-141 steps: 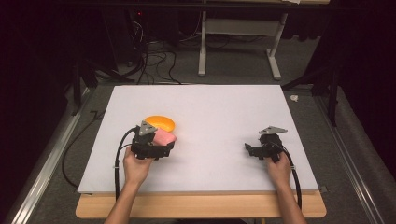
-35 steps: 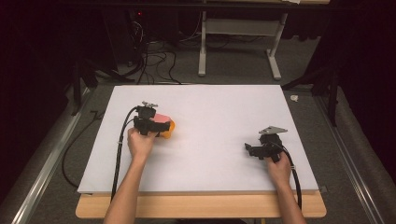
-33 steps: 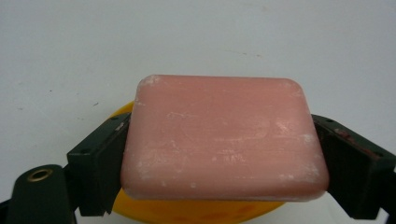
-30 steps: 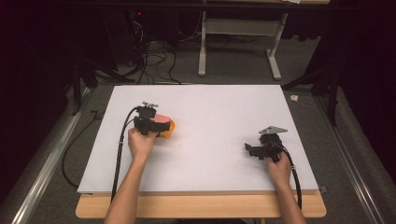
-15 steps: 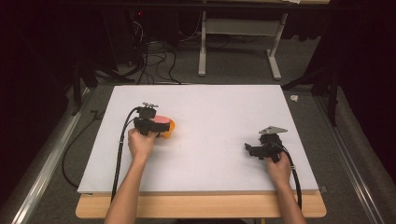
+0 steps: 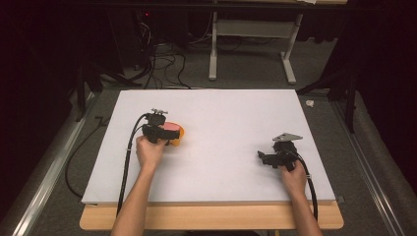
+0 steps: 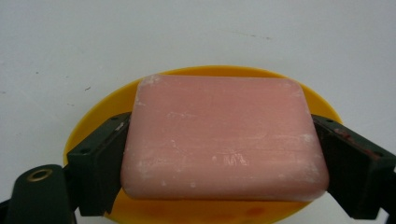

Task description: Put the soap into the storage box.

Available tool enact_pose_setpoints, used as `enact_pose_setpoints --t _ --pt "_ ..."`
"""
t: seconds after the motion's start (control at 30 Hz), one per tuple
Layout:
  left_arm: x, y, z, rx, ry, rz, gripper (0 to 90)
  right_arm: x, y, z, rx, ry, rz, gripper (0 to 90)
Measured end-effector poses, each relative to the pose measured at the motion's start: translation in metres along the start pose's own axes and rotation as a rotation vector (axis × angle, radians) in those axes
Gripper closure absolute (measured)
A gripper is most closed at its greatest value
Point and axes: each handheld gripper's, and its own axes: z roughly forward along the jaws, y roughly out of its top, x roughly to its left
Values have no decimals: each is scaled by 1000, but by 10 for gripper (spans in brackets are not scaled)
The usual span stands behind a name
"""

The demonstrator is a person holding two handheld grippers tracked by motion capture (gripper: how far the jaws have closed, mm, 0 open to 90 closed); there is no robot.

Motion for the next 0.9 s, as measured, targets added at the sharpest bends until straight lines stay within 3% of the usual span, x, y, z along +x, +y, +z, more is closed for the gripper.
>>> enact_pose_setpoints --t 0.47,0.9 --pt "4 -5 0 -22 -3 -22 134 0 0 0 -1 -1 -3 169" --pt "5 -4 -4 -44 -5 -16 132 0 0 0 0 -1 -2 169"
